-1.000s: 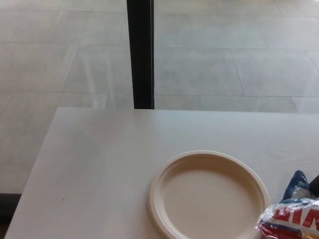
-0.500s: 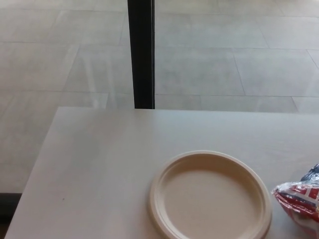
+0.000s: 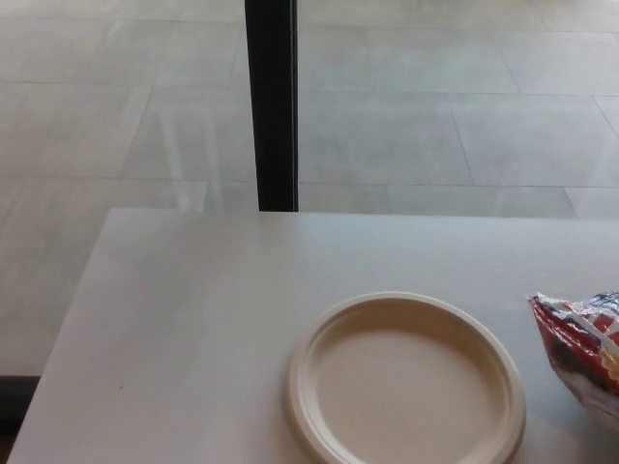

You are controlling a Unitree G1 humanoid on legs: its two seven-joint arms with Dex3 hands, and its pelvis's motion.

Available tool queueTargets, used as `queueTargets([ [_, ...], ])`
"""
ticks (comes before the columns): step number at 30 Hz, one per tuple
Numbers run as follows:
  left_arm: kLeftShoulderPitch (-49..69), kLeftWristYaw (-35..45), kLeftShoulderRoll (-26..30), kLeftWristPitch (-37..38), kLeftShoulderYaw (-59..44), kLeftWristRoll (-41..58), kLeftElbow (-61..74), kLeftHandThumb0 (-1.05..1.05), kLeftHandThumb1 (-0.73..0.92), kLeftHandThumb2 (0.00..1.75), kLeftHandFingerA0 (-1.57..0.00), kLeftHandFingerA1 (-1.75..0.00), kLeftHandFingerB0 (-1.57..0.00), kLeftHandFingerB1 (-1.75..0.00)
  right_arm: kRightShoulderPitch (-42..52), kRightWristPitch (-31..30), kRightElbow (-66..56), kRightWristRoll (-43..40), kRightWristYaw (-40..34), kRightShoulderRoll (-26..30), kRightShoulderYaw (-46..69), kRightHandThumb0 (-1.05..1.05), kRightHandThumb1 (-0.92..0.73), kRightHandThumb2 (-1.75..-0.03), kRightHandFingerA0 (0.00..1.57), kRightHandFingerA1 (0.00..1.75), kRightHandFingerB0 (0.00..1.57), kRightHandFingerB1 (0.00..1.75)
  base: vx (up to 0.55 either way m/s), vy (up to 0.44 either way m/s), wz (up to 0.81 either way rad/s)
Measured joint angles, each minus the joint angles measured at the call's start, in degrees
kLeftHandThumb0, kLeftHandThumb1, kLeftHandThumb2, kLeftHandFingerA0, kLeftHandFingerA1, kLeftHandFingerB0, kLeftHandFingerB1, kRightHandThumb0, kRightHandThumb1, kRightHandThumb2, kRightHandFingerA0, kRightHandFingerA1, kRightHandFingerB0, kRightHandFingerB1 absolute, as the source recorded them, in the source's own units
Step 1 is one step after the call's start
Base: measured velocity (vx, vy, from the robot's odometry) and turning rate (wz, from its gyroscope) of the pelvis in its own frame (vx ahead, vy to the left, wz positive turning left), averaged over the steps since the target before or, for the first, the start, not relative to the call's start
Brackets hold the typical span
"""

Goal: The robot uses its right hand to pick up a bag of sunflower seeds kept in the middle of the desk and tilts it over a plate kept next to it to pour out a few seeds and then puts the bag of seeds back on the desk

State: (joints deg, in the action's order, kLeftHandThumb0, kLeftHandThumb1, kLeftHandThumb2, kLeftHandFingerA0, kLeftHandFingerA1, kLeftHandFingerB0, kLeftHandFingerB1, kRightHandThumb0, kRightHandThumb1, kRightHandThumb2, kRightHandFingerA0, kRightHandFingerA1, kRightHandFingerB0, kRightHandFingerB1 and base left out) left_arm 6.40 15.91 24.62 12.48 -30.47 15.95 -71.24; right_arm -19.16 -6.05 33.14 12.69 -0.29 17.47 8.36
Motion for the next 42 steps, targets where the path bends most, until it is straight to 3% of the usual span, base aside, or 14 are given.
queueTargets([
  [6,0.12,0.01,0.00,0.00,0.01,0.00,-0.01,-0.78,0.78,0.64,-0.53,-0.57,-0.42,-0.41,-0.94,-4.14,-2.81,-2.15,0.94,-2.86,1.35,-0.33,-0.83,-0.94,0.92,1.75,0.59,1.75,0.00,0.000,0.00],
  [9,0.20,0.02,0.00,0.00,0.02,0.00,-0.01,-0.83,0.66,1.05,-0.51,-0.65,-0.38,-0.52,-1.46,-6.85,-4.82,-3.00,1.40,-4.29,1.44,-0.28,-0.78,-1.01,0.92,1.75,0.66,1.75,0.00,0.000,0.00],
  [16,0.38,0.06,0.00,0.00,0.03,-0.01,-0.02,-0.81,0.78,0.64,-0.52,-0.56,-0.43,-0.40,-3.43,-12.48,-7.91,-3.19,1.78,-5.74,0.05,-0.24,-0.60,-1.01,0.96,1.75,0.70,1.61,0.00,0.000,0.00],
  [18,0.51,0.10,0.01,0.01,0.04,-0.01,-0.02,-0.81,0.77,0.63,-0.51,-0.57,-0.43,-0.40,-4.14,-14.04,-9.11,-2.86,1.78,-5.73,-1.10,-0.34,-0.46,-1.15,1.20,1.39,0.98,1.24,0.00,0.000,0.00],
  [19,0.62,0.17,0.02,0.01,0.03,-0.01,-0.02,-0.80,0.77,0.63,-0.51,-0.57,-0.44,-0.41,-4.55,-14.95,-9.78,-2.31,1.74,-5.65,-2.18,-0.28,-0.62,-0.89,0.83,1.75,0.55,1.05,0.00,0.000,0.00],
  [23,0.58,0.49,0.02,0.01,0.04,0.00,-0.02,-0.79,0.77,0.63,-0.53,-0.57,-0.44,-0.40,-6.14,-17.16,-10.99,1.03,1.36,-4.11,-7.94,-0.35,-0.73,-0.69,0.78,1.67,0.47,0.54,0.00,0.000,0.00],
  [24,0.54,0.55,0.02,0.01,0.04,0.00,-0.02,-0.80,0.77,0.63,-0.53,-0.57,-0.45,-0.40,-6.62,-17.76,-11.07,2.16,1.28,-3.49,-9.63,-0.32,-0.69,-0.70,0.80,1.69,0.54,0.66,0.00,0.000,0.00],
  [25,0.51,0.57,0.02,0.01,0.04,0.00,-0.02,-0.79,0.77,0.63,-0.53,-0.57,-0.45,-0.40,-6.87,-18.06,-11.08,2.79,1.25,-3.20,-10.53,-0.37,-0.73,-0.76,0.86,1.75,0.69,1.51,0.00,0.000,0.00],
  [30,0.34,0.67,0.02,0.01,0.03,0.00,-0.03,-0.77,0.59,1.02,-0.50,-0.65,-0.40,-0.53,-8.88,-19.56,-11.04,6.83,1.20,-0.34,-16.62,-0.38,-0.71,-0.72,0.87,1.70,0.70,1.15,0.00,0.000,0.00],
  [31,0.20,0.70,0.02,0.00,0.03,0.00,-0.03,-0.80,0.76,0.63,-0.54,-0.56,-0.47,-0.39,-9.53,-19.83,-11.03,7.98,1.20,0.76,-18.33,-0.38,-0.69,-0.74,0.85,1.68,0.73,1.07,0.00,0.000,0.00],
  [35,-0.11,0.75,0.03,0.00,0.06,-0.01,-0.05,-0.82,0.76,0.63,-0.52,-0.54,-0.44,-0.38,-11.76,-20.42,-11.04,11.25,1.21,4.07,-22.70,-0.43,-0.74,-0.70,0.86,1.64,0.67,0.72,0.00,0.000,0.00],
  [39,-0.24,0.87,0.08,0.01,0.12,-0.02,-0.07,-0.81,0.77,0.63,-0.52,-0.53,-0.43,-0.38,-14.09,-20.65,-11.19,14.55,1.25,7.52,-26.65,-0.42,-0.71,-0.66,0.87,1.73,0.74,1.20,0.00,0.000,0.00],
  [40,-0.25,0.90,0.12,0.01,0.14,-0.02,-0.09,-0.81,0.77,0.63,-0.53,-0.53,-0.44,-0.37,-14.67,-20.65,-11.26,15.36,1.26,8.34,-27.59,-0.46,-0.53,-0.99,1.15,1.33,0.79,1.02,0.00,0.000,0.00],
  [42,-0.26,0.95,0.22,0.00,0.16,-0.02,-0.13,-0.80,0.76,0.63,-0.51,-0.54,-0.43,-0.37,-15.62,-20.65,-11.40,16.82,1.29,9.75,-29.09,-0.44,-0.70,-0.68,0.89,1.72,0.74,0.92,0.00,0.000,0.00],
])
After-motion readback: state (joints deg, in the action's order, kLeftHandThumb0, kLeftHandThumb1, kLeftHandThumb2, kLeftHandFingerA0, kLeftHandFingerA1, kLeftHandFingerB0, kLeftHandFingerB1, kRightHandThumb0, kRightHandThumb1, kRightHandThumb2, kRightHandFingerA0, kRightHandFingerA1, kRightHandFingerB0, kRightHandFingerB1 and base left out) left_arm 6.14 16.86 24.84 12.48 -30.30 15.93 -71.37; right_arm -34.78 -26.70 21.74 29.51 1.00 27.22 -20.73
